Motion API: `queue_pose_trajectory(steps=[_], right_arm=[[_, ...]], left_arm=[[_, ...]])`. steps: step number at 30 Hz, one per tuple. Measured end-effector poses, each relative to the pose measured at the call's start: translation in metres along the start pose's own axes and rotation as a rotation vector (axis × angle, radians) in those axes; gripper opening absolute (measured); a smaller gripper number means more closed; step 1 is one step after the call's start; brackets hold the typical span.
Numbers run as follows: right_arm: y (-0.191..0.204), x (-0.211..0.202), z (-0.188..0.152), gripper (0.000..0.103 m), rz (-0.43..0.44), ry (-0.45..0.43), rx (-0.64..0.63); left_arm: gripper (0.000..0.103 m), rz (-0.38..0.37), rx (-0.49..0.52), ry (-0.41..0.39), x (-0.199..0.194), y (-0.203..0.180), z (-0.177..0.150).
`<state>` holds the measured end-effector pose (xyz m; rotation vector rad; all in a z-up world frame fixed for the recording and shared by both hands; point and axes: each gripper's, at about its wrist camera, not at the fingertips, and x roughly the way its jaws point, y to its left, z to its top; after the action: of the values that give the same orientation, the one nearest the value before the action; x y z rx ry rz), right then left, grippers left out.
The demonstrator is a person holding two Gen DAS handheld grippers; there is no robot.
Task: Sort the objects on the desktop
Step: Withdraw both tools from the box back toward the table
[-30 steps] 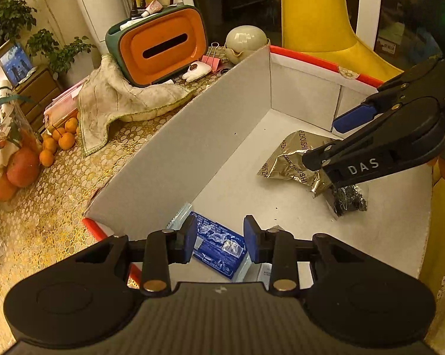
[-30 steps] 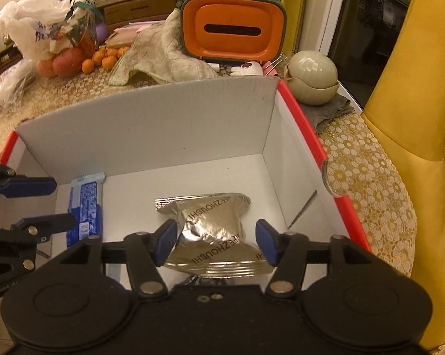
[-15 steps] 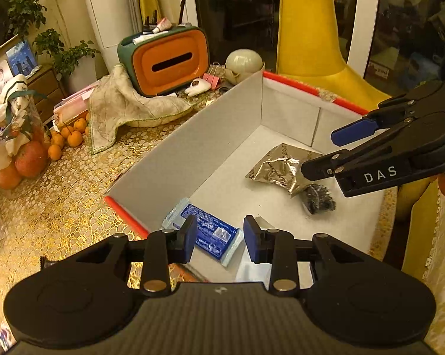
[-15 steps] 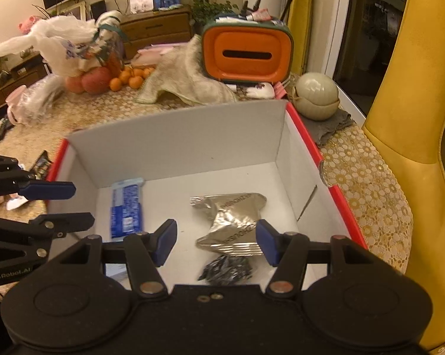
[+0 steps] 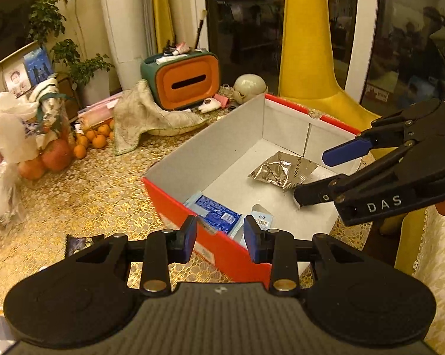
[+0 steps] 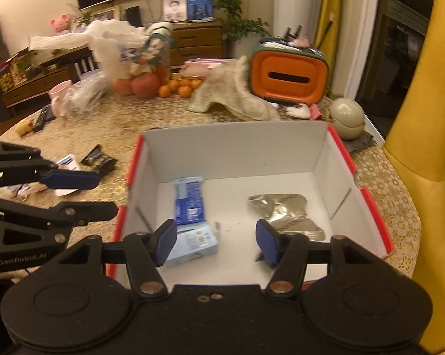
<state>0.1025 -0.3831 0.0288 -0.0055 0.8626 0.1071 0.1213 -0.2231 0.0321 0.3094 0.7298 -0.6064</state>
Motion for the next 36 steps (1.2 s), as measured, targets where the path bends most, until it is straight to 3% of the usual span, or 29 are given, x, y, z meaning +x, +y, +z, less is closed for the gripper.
queue_pose_trajectory(steps=[7, 19, 24, 28, 36], right_arm=[[0.03, -0.017, -0.003, 0.064, 0.028, -0.023, -0.028], [0.095, -0.02, 0.0, 0.068, 0.11, -0.043, -0.105], [0.122, -0.017, 0.002, 0.075, 0.141, -0.058, -0.132], [0.143, -0.012, 0.004, 0.079, 0.164, -0.061, -0.151], [0.176, 0.007, 0.01, 0.079, 0.181, -0.044, -0.175]], left_arm=[[0.035, 0.029, -0.042, -0.027, -0.029, 0.015, -0.02], [0.07, 0.159, -0.108, -0.078, -0.078, 0.053, -0.06], [0.075, 0.202, -0.151, -0.087, -0.096, 0.074, -0.077], [0.087, 0.227, -0.192, -0.104, -0.11, 0.093, -0.091], [0.09, 0.277, -0.279, -0.099, -0.122, 0.135, -0.115]])
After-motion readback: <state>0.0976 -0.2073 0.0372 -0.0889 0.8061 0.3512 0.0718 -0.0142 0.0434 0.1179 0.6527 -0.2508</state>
